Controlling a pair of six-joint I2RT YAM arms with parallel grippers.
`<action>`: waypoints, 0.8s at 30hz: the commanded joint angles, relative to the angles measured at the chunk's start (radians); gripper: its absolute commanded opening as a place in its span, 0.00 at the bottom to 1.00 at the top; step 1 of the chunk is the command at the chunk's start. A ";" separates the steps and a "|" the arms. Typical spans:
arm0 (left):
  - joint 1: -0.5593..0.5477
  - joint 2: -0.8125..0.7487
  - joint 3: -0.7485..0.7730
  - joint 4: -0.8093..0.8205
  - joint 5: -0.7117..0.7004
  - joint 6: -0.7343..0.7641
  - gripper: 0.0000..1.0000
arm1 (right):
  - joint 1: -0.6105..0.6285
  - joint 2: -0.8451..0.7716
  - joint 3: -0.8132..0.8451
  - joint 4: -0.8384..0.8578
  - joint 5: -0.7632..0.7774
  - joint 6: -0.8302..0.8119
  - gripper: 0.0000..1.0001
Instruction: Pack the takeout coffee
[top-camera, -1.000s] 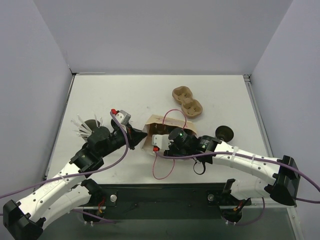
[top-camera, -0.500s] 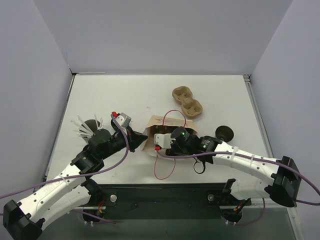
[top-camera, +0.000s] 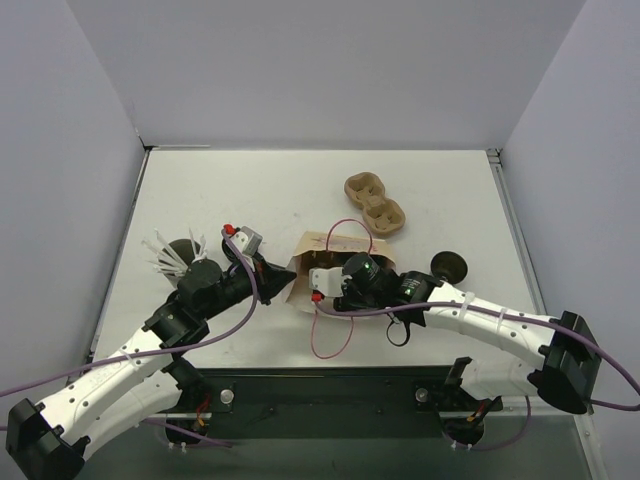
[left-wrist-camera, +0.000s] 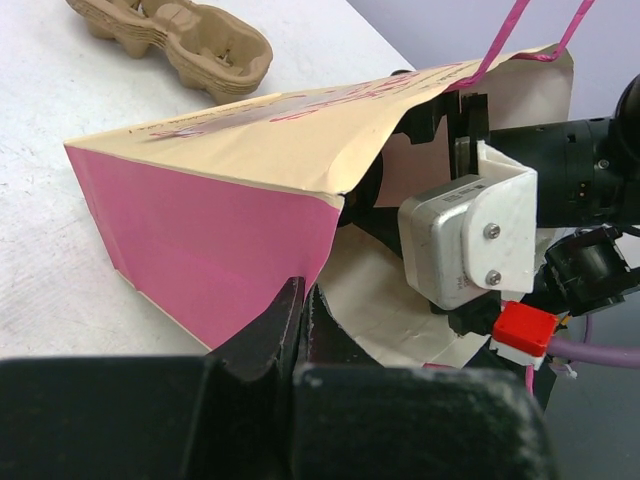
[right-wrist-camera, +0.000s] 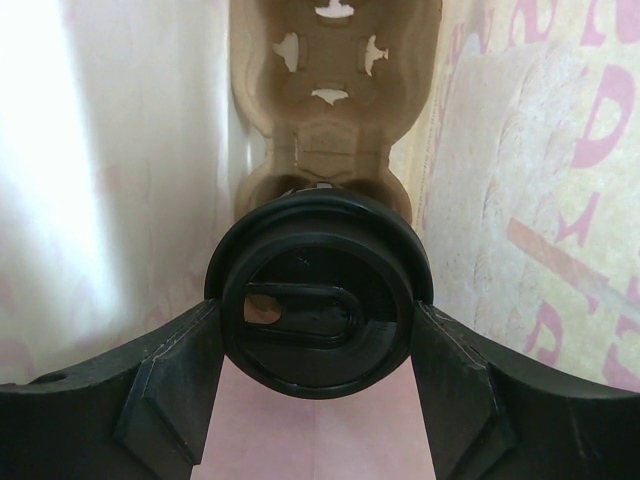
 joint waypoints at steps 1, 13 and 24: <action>-0.004 -0.010 0.010 0.048 0.024 -0.001 0.00 | -0.020 0.022 0.027 0.051 0.040 -0.042 0.40; -0.006 -0.025 0.001 0.034 0.044 -0.024 0.00 | -0.026 0.030 0.034 0.081 0.015 -0.068 0.41; -0.006 -0.008 0.024 0.002 0.038 -0.019 0.00 | -0.029 0.053 0.027 0.129 -0.002 -0.082 0.41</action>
